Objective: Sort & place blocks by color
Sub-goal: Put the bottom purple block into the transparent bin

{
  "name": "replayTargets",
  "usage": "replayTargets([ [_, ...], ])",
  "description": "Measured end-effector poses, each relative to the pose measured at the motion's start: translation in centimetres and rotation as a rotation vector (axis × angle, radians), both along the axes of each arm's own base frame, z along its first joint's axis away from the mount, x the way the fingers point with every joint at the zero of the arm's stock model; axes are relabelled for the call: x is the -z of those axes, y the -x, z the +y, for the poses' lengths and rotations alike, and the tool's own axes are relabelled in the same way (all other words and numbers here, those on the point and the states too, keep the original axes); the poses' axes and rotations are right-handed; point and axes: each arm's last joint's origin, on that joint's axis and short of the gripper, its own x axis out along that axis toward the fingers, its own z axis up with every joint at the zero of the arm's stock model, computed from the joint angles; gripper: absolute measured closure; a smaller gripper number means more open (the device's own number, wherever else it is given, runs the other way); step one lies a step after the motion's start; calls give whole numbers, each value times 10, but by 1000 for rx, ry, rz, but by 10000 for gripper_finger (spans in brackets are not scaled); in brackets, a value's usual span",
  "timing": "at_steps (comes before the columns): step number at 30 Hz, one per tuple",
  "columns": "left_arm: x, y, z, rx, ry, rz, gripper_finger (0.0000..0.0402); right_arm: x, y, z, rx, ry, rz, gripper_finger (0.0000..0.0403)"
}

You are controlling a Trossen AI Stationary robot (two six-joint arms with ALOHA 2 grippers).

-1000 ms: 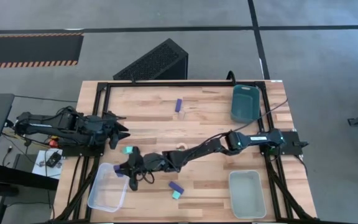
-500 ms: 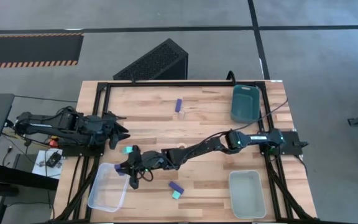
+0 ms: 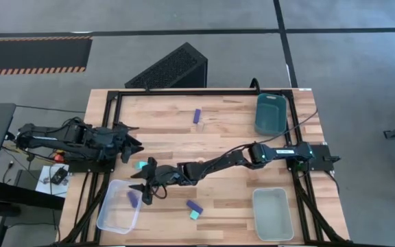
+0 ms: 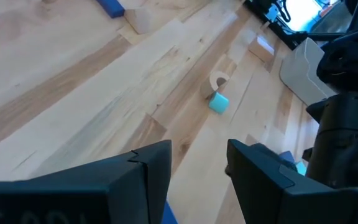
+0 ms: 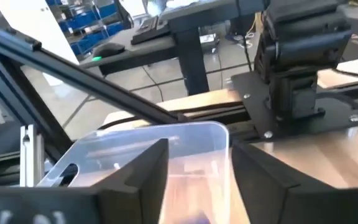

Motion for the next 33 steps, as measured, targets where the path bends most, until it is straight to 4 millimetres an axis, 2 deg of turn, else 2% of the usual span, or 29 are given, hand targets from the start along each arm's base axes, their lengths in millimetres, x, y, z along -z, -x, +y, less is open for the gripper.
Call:
replayTargets([
  [4, -2, -1, 0, -3, 6, -20, 258, 0, 0, -3, 6, 0, 8, 183],
  [6, -3, -2, 0, 4, -3, -33, 258, -7, 1, -4, 15, 1, 5, 187],
  [10, -3, -2, -1, 27, -33, -33, 258, -48, 12, -9, 98, 12, 53, 202],
  [13, -3, -2, -2, 23, -52, -34, 258, -82, 32, -22, 173, -4, 207, 213],
  [18, -4, -2, -2, -23, -70, -49, 258, -111, 66, -48, 247, 113, 471, 224],
  [21, -6, -3, -2, -45, -62, -74, 258, -102, 76, -58, 266, 161, 572, 227],
  [25, -3, -1, -1, -50, -53, -45, 258, -50, 76, -60, 132, 34, 688, 225],
  [26, -3, -1, -2, -64, -26, -43, 258, -42, 75, -59, 97, -24, 688, 224],
  [29, -2, 0, -4, -130, 83, -53, 258, -40, 78, -47, -23, -153, 709, 223],
  [31, 0, -3, -5, -184, 117, -89, 258, -44, 92, -33, -75, -125, 809, 225],
  [33, 2, -9, -8, -225, 119, -118, 258, -45, 106, -17, -92, -24, 892, 226],
])
